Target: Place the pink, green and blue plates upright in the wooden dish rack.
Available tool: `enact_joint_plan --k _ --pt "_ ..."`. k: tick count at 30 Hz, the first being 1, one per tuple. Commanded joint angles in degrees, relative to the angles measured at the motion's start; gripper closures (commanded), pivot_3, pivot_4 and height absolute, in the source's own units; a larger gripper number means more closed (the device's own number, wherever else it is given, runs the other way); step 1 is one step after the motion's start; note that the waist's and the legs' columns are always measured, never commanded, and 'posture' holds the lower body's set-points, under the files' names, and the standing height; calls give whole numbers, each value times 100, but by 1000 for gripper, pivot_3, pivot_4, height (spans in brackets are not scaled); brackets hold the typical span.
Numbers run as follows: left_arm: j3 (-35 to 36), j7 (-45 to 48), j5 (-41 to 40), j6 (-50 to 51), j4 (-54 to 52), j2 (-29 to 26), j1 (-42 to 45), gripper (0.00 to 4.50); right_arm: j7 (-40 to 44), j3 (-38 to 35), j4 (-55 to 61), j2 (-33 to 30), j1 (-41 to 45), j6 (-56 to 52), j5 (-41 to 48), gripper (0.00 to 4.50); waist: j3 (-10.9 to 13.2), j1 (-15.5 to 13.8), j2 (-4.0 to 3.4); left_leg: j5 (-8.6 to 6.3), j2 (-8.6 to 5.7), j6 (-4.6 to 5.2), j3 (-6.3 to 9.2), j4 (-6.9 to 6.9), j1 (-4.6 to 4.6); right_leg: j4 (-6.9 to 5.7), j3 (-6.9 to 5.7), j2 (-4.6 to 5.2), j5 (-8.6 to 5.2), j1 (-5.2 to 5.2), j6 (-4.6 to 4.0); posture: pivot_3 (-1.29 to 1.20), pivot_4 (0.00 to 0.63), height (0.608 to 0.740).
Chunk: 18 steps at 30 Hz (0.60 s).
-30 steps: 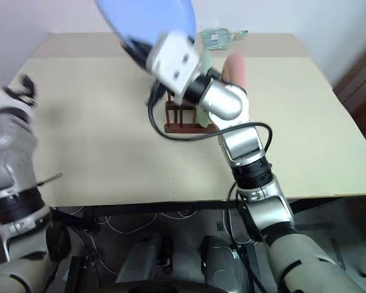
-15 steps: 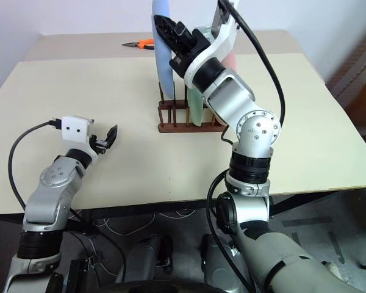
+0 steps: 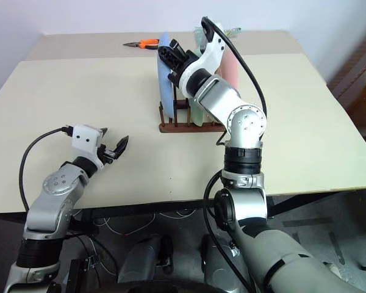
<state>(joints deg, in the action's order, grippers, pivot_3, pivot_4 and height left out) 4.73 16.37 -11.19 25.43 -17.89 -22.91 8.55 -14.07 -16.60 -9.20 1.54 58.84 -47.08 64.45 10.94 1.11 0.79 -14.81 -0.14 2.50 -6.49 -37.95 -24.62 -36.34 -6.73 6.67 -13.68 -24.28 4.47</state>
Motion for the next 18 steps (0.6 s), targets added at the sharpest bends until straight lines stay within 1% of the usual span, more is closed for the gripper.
enact_joint_plan --k 1,2,5,8,9,10,11,12,15,18 --pt "-23 41 26 -82 -269 28 -25 904 316 67 3 -115 301 128 -232 2940 0 -4 0 0 0 0 0 0 -1 0 0 0 0 0 0 0 150 740" --pt "-19 44 13 -64 -287 42 -35 904 452 181 12 -197 326 139 -415 2451 0 -4 0 0 0 1 0 0 -1 0 0 1 0 0 0 0 150 740" --pt "-44 61 21 -26 -384 67 -94 904 1285 1132 515 -819 301 397 -1549 929 0 -5 0 -1 0 3 0 -1 -2 1 0 1 0 -1 0 0 150 740" --pt "-35 44 21 1 -469 76 -133 904 2460 2277 1329 -1881 152 1230 -2990 929 2 -17 -2 -2 0 5 0 -4 -14 1 2 3 -1 -13 1 0 150 740" --pt "-9 22 26 4 -484 75 -143 904 2920 2516 1634 -2318 7 1681 -3446 929 2 -31 -2 -3 -1 6 1 -7 -20 1 3 3 -1 -18 2 0 150 740" --pt "17 3 37 1 -496 66 -158 904 3301 2567 1903 -2693 -184 1999 -3692 929 0 -50 0 -3 -1 7 2 -10 -26 2 2 3 -1 -23 2 0 150 740" --pt "46 -6 41 4 -500 50 -173 904 3668 2536 2147 -3042 -401 2276 -3841 929 -1 -49 2 -5 -1 10 4 -13 -29 5 0 3 -2 -21 5 0 150 740" --pt "75 8 35 5 -499 23 -193 904 4070 2349 2397 -3335 -666 2340 -3695 929 -2 -59 4 -6 -1 11 6 -15 -29 8 0 3 -3 -18 6 0 150 740" --pt "52 138 102 -32 -453 -146 -291 904 5128 1063 3056 -4345 -1944 1794 -2583 929 -6 -113 11 -8 0 14 13 -20 -29 19 -13 5 -1 -1 7 0 150 740" --pt "-25 303 191 -173 -269 -312 -332 904 5698 -91 3106 -5093 -3301 1430 -2220 929 -3 -185 5 -14 -1 24 14 -25 -29 23 -19 13 0 6 8 0 150 740"
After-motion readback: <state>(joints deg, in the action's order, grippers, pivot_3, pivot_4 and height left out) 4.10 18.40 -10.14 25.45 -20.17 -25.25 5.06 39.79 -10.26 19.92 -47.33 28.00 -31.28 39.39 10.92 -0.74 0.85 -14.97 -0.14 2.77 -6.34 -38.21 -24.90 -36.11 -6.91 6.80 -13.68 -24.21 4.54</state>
